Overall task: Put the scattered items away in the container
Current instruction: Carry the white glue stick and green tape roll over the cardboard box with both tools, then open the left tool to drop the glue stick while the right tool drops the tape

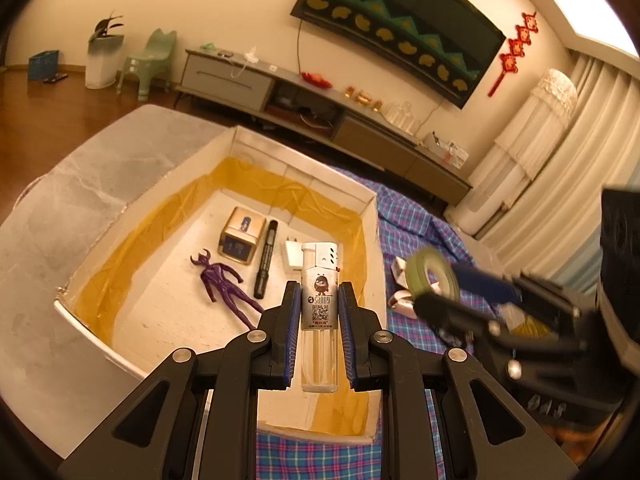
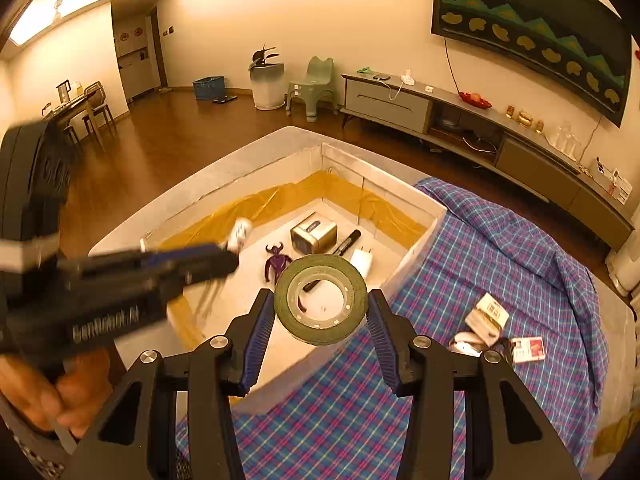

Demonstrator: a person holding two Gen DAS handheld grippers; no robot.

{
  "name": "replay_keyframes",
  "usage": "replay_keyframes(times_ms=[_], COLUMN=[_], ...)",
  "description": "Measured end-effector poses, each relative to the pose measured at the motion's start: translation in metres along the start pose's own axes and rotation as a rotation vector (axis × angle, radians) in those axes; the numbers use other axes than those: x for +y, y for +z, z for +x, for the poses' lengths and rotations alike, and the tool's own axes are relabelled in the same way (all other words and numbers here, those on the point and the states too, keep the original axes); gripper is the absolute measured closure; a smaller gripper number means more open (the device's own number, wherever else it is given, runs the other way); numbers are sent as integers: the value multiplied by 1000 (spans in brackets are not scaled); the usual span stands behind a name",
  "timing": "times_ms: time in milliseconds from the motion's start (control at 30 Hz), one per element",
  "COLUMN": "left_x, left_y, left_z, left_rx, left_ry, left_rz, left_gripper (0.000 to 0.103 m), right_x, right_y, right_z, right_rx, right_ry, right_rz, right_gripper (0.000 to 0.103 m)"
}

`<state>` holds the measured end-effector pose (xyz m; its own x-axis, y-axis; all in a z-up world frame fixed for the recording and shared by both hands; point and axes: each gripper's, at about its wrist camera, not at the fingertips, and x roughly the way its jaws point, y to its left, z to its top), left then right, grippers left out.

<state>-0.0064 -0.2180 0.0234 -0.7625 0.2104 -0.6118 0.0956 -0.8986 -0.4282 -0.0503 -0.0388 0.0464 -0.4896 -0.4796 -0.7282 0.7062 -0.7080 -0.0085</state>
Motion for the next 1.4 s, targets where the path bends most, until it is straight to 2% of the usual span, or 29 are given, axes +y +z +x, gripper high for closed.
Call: replay_keyframes(times_ms=[700,1100,1400], left_x=[-20,-19,-16], left_y=[-13,-18,-18], left_z=[40,66,78], left_rx=[123,202,238], left_ry=[-2,24,37], left_rz=[78,74,43], left_gripper=[84,84,84], right_x=[-26,-39,-33], right_y=[47,46,48], right_z=[84,134,152], right_rx=[131,238,274], right_ry=[-51,-90,-127], right_rz=[-40,-114,-216], right_gripper=[54,54,54])
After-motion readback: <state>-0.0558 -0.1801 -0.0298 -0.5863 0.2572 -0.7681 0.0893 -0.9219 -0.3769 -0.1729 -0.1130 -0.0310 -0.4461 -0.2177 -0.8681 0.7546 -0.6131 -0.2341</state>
